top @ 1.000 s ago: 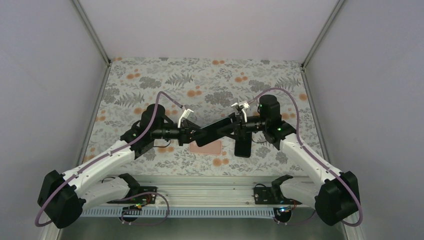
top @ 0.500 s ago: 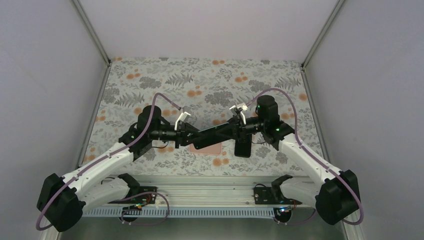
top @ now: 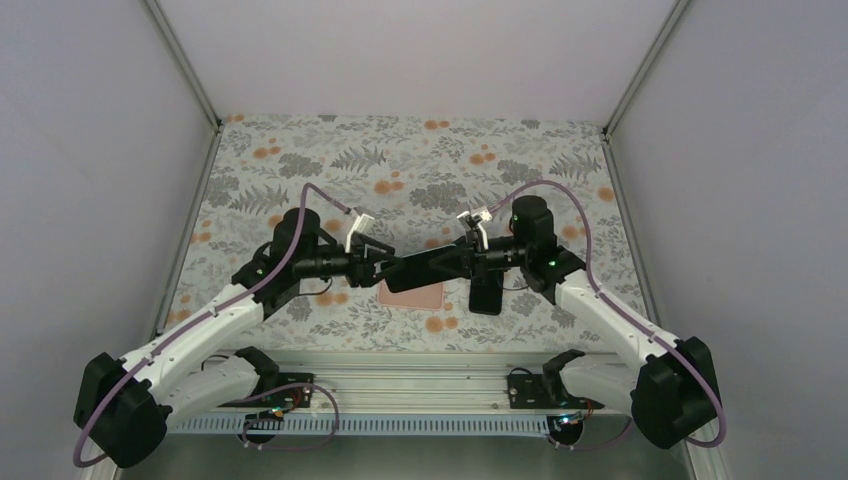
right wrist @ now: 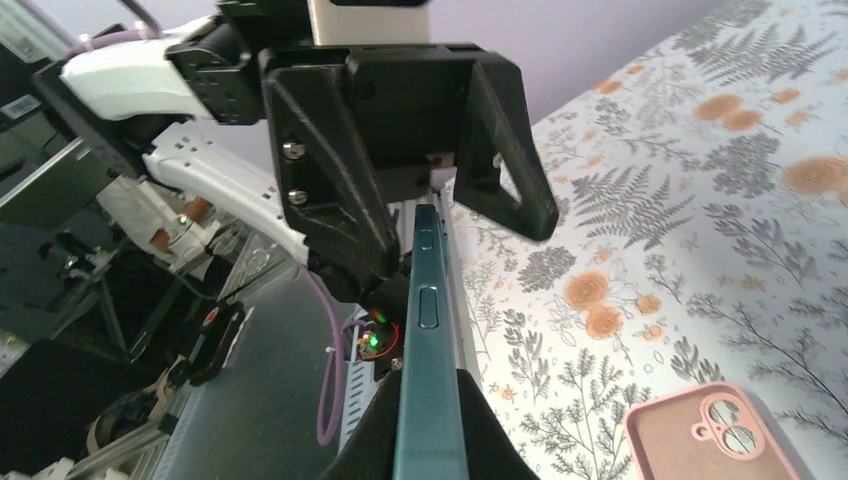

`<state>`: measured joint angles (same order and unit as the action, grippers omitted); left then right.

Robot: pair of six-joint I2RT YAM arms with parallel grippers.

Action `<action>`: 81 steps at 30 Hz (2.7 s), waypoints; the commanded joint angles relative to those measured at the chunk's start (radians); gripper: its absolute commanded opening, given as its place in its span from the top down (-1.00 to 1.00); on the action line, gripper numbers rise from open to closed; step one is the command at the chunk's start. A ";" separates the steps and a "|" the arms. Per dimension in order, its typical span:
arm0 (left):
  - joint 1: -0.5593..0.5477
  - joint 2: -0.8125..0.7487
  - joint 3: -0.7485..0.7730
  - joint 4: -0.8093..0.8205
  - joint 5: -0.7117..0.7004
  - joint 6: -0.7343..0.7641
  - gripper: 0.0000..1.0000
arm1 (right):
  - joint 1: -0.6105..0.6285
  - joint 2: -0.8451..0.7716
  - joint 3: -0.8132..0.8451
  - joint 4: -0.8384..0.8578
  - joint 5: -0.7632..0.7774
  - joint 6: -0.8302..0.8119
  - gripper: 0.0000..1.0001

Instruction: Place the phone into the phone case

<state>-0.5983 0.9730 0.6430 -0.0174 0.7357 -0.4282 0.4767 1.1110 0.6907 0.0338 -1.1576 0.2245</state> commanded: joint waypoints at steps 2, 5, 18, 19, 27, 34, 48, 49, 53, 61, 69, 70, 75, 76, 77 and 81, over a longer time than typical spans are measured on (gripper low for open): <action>0.005 -0.006 0.053 -0.107 -0.188 -0.006 -0.37 | 0.010 -0.004 -0.035 0.080 0.120 0.097 0.92; 0.005 -0.007 0.045 -0.135 -0.253 -0.030 -0.59 | 0.012 0.003 -0.064 0.107 0.192 0.147 0.92; 0.002 -0.018 -0.041 -0.179 -0.505 -0.168 -1.00 | 0.036 0.119 -0.126 0.177 0.409 0.371 0.92; 0.003 -0.011 -0.047 -0.177 -0.511 -0.176 -1.00 | 0.040 0.134 -0.130 0.184 0.417 0.390 0.92; 0.002 0.074 -0.093 -0.122 -0.522 -0.235 -1.00 | 0.081 0.241 -0.200 0.327 0.430 0.527 0.92; 0.001 0.143 -0.154 -0.027 -0.480 -0.276 -1.00 | 0.102 0.296 -0.223 0.383 0.442 0.578 0.92; -0.020 0.268 -0.244 0.158 -0.388 -0.341 -0.97 | 0.118 0.405 -0.228 0.462 0.423 0.660 0.92; -0.023 0.278 -0.245 0.169 -0.384 -0.344 -0.97 | 0.119 0.413 -0.232 0.473 0.425 0.668 0.92; -0.033 0.316 -0.246 0.201 -0.376 -0.353 -0.96 | 0.125 0.441 -0.243 0.518 0.421 0.697 0.92; -0.053 0.384 -0.243 0.253 -0.358 -0.370 -0.96 | 0.125 0.474 -0.257 0.568 0.428 0.734 0.92; -0.068 0.412 -0.245 0.272 -0.356 -0.381 -0.96 | 0.125 0.495 -0.240 0.521 0.453 0.760 0.92; -0.070 0.413 -0.244 0.273 -0.357 -0.382 -0.96 | 0.125 0.498 -0.241 0.521 0.452 0.765 0.92; -0.079 0.424 -0.247 0.282 -0.357 -0.388 -0.96 | 0.126 0.508 -0.238 0.518 0.457 0.773 0.92; -0.081 0.425 -0.247 0.283 -0.358 -0.389 -0.96 | 0.126 0.510 -0.238 0.514 0.457 0.775 0.92; -0.083 0.427 -0.246 0.284 -0.357 -0.389 -0.96 | 0.125 0.511 -0.238 0.512 0.458 0.776 0.92; -0.087 0.431 -0.248 0.287 -0.358 -0.394 -0.96 | 0.123 0.522 -0.240 0.509 0.460 0.795 0.92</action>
<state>-0.6777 1.3895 0.4053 0.2527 0.3714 -0.8066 0.5907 1.6146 0.4450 0.5415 -0.7143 0.9970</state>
